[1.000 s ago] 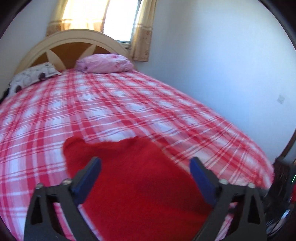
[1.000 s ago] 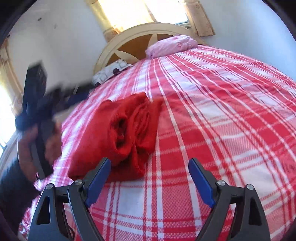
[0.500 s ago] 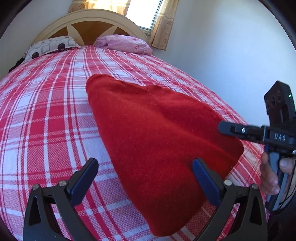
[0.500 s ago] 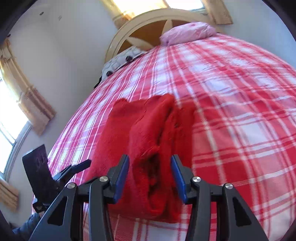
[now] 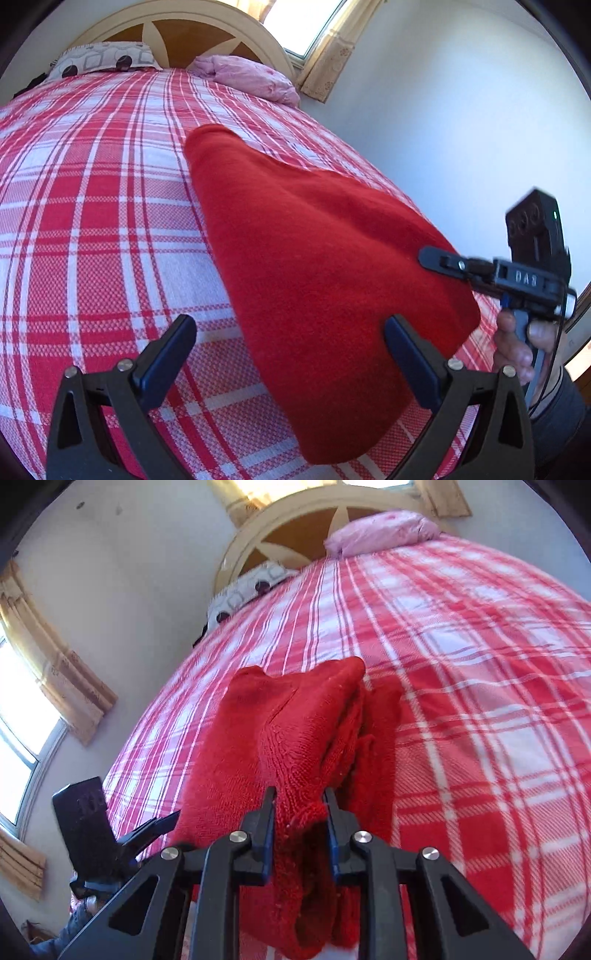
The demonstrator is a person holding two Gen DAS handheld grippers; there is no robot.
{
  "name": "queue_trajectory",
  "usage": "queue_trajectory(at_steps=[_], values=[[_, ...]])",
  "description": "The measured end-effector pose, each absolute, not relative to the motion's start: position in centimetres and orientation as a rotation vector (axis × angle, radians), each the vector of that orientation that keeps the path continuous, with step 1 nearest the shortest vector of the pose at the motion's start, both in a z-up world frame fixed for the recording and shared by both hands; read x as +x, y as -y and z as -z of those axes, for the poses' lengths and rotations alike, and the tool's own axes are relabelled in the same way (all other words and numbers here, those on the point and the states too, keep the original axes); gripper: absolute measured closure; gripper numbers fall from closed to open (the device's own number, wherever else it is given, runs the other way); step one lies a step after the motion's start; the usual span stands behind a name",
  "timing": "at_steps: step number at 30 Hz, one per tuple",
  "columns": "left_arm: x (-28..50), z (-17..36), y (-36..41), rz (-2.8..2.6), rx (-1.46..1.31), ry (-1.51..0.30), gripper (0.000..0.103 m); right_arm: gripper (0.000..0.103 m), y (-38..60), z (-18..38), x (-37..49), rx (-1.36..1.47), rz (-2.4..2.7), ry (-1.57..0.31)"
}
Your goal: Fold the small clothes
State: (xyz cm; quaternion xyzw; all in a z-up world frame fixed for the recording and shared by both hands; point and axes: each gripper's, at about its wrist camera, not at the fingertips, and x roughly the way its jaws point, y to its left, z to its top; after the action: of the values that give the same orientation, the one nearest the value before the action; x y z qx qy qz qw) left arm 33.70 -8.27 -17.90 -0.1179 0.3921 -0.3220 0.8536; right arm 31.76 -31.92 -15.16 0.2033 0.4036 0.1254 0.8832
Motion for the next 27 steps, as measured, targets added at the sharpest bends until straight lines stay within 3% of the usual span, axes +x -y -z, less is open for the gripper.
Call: queue_trajectory(at_steps=[5,7,8,15,18,21,24,27], values=[[33.5,18.3,9.6,0.682,-0.180,-0.868,0.000,0.077,32.3,16.9,30.6,0.355,-0.230,-0.836],[33.2,18.2,10.0,0.669,-0.145,-0.867,0.000,0.046,33.0,16.8,31.3,0.379,-0.206,-0.831],[33.1,18.2,10.2,0.664,-0.130,-0.867,0.000,0.040,33.2,16.6,31.5,0.382,-0.190,-0.828],[32.9,18.1,9.7,0.661,-0.140,-0.854,0.000,0.040,31.7,11.5,31.0,0.299,-0.253,-0.655],[32.8,18.3,9.9,0.656,-0.123,-0.867,0.000,0.040,29.7,12.2,32.4,0.240,-0.325,-0.738],[32.8,18.5,10.6,0.646,-0.072,-0.888,0.000,0.040,30.2,16.4,35.1,0.208,-0.181,-0.922],[32.1,18.2,11.1,0.634,-0.007,-0.881,0.000,0.030,32.7,18.6,35.8,0.367,-0.149,-0.987],[31.6,17.7,10.1,0.637,-0.041,-0.841,0.000,0.030,33.7,17.9,34.7,0.428,-0.155,-0.941]])
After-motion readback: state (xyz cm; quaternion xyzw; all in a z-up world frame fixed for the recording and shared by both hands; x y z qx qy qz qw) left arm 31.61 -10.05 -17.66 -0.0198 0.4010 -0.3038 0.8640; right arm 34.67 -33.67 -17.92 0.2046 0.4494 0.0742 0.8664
